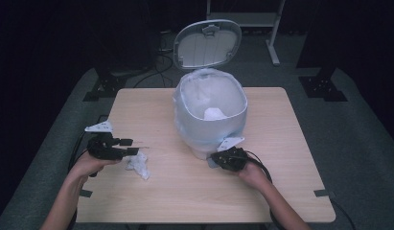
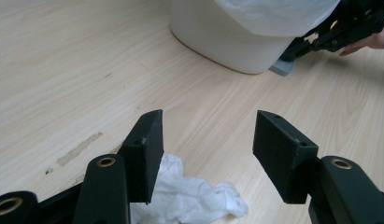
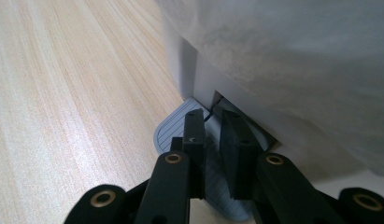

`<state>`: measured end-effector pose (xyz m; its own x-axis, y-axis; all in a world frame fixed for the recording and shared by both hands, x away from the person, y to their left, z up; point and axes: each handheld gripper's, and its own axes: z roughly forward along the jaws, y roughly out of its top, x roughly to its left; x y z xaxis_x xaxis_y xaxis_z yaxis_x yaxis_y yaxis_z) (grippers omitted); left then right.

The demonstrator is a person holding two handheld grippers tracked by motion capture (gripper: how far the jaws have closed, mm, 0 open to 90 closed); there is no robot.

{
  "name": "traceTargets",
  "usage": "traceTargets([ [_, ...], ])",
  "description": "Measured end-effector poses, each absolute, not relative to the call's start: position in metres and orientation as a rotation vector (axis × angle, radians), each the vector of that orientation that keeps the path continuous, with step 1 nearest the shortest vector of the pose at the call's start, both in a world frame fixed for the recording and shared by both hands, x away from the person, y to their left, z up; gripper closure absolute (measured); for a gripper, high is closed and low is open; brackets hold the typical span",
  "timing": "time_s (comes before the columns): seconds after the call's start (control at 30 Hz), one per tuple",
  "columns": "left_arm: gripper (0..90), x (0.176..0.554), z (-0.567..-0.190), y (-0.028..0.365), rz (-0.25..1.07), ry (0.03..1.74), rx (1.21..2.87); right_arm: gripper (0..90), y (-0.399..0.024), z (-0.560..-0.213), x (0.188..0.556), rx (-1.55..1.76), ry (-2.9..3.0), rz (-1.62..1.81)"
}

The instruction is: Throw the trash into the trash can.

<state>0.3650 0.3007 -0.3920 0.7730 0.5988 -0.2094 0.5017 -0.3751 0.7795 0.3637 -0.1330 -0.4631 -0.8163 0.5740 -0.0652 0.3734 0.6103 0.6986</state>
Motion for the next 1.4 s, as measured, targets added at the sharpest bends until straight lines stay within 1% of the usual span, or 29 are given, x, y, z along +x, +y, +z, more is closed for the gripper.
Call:
traceTargets([
  [0.23, 40.4, 0.363, -0.406, 0.303, 0.124, 0.825, 2.054, 79.7, -0.133, -0.463, 0.364, 0.768, 2.557, 1.009],
  [0.87, 38.2, 0.361, -0.424, 0.306, 0.137, 0.83, 2.082, 79.7, -0.133, -0.463, 0.364, 0.767, 2.557, 1.009],
  [1.4, 36.7, 0.36, -0.442, 0.31, 0.142, 0.869, 2.104, 79.7, -0.133, -0.463, 0.364, 0.766, 2.557, 1.007],
])
